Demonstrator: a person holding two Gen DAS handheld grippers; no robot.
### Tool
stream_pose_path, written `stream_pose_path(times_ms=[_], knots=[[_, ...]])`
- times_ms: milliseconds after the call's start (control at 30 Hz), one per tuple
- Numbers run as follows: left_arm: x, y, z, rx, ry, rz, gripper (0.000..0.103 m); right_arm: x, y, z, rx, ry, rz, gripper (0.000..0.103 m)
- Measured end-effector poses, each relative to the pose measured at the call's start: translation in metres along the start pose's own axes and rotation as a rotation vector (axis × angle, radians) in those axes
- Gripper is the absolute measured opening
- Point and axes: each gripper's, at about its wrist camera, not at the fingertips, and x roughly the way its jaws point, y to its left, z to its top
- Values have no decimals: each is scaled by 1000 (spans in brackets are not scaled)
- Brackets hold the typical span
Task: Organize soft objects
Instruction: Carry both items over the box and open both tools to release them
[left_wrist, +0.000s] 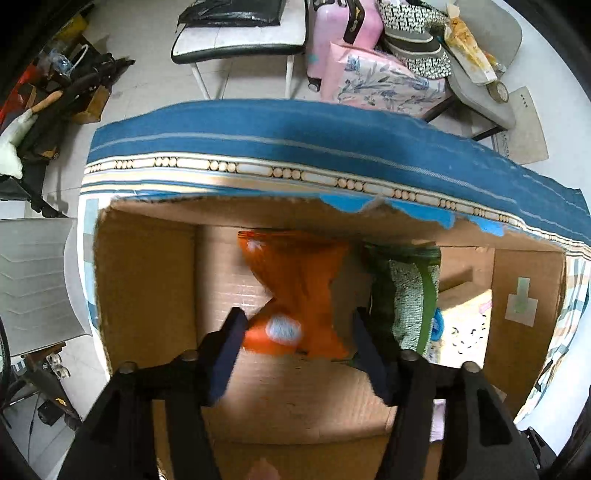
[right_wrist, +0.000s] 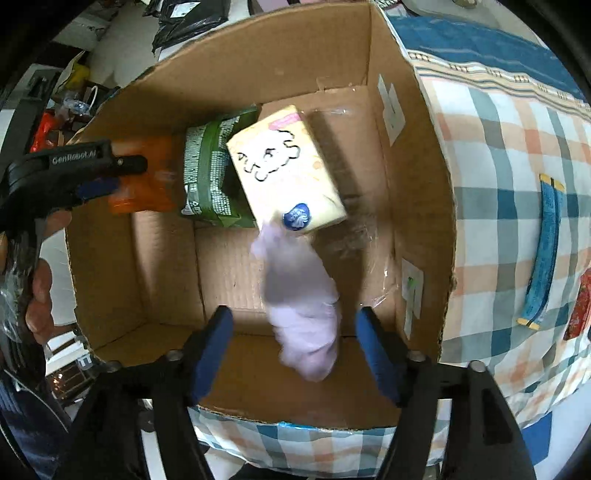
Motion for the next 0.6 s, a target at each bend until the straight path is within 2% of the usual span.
stream_pose_path(times_ms=[67, 133, 200, 267, 367, 433, 600], knots=[[-4, 1, -1, -3, -9, 1, 72, -6, 2, -2, -6, -8, -3, 74], [-11, 1, -4, -8, -30, -12, 74, -9, 3, -3, -14, -17, -7, 75], [-18, 1, -10, -6, -45, -7, 88, -13, 5, -4, -19, -25, -19, 76], [-26, 3, -19, -5, -69, 2, 89, -17, 5, -6, -25, -30, -20, 80], [-36, 4, -37, -7, -107, 7, 100, -19, 8, -9, -37, -33, -16, 84], [-43, 7, -55, -9, -136, 13, 100, -22, 10, -12, -44, -47, -29, 103], [-53, 10, -95, -8, -178, 14, 100, -33, 15, -24, -81, -94, -96, 103]])
